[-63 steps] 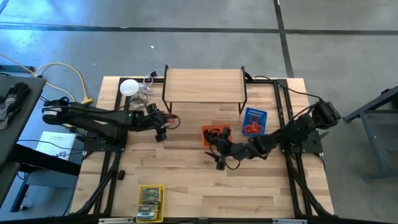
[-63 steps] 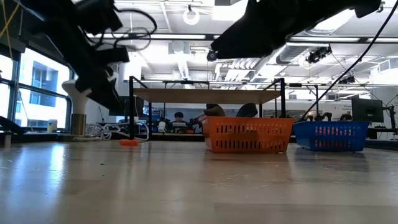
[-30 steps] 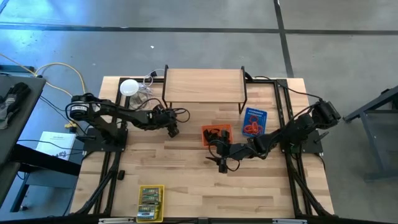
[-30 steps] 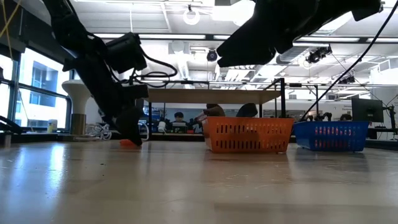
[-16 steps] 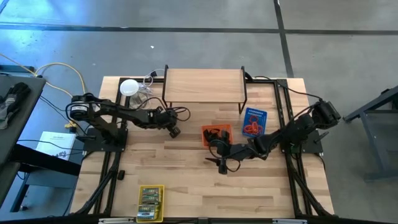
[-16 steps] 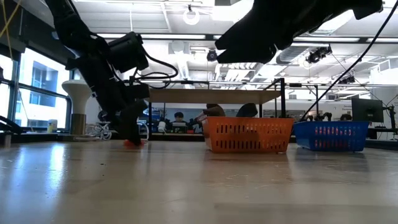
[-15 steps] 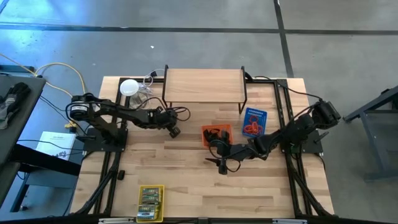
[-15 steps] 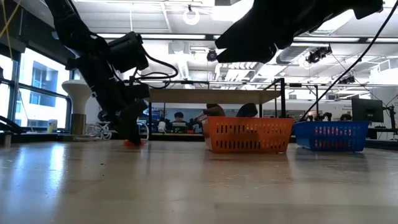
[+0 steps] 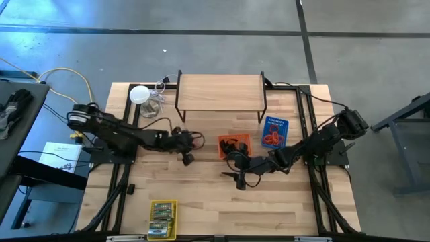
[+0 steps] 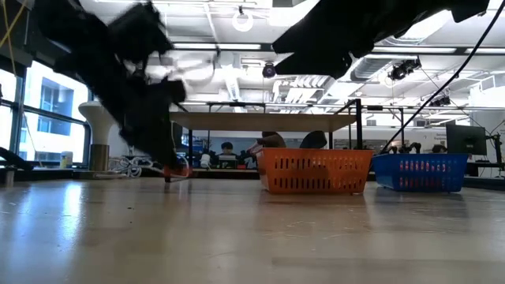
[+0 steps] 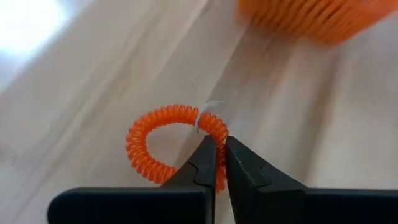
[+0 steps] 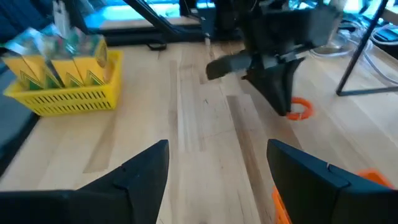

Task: Pick & Place Office Desk Supplies
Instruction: Put the spring keychain into the blue bin

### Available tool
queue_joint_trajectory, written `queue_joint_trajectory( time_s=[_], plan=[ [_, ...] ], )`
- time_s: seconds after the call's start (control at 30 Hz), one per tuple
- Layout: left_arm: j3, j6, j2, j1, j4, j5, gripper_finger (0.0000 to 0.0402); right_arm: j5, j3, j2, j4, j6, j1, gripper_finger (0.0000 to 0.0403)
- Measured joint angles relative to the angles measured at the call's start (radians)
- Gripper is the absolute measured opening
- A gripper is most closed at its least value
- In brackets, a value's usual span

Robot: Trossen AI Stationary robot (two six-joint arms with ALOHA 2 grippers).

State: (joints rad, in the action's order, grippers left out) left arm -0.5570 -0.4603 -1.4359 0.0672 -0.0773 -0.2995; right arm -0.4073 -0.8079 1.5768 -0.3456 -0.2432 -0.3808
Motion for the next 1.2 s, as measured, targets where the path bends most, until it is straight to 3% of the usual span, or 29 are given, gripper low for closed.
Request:
queue_joint_trajectory(
  time_s=[0.13, 0.27, 0.4, 0.7, 0.9, 1.2],
  plan=[
    [0.000, 0.000, 0.094, 0.049, -0.065, 0.054, 0.0009, 0.071, 0.000, 0.000, -0.058, 0.002, -0.001, 0.0259],
    [-0.002, 0.000, 0.183, 0.091, -0.193, 0.202, 0.0009, 0.130, 0.000, 0.000, -0.100, 0.051, -0.001, 0.0259],
    [-0.002, -0.001, 0.204, 0.128, -0.363, 0.349, 0.0009, 0.084, 0.000, 0.000, -0.119, 0.105, 0.001, 0.0259],
    [-0.004, -0.005, 0.099, 0.179, -0.691, 0.539, 0.0009, -0.030, 0.000, 0.000, -0.240, 0.406, 0.017, 0.0259],
    [-0.004, -0.021, 0.058, 0.156, -0.755, 0.564, 0.0009, 0.074, 0.000, 0.000, -0.265, 0.433, 0.017, 0.0259],
    [-0.008, -0.060, -0.064, 0.109, -0.953, 0.643, 0.0009, 0.096, -0.001, 0.051, -0.344, 0.495, 0.017, 0.0253]
  ],
)
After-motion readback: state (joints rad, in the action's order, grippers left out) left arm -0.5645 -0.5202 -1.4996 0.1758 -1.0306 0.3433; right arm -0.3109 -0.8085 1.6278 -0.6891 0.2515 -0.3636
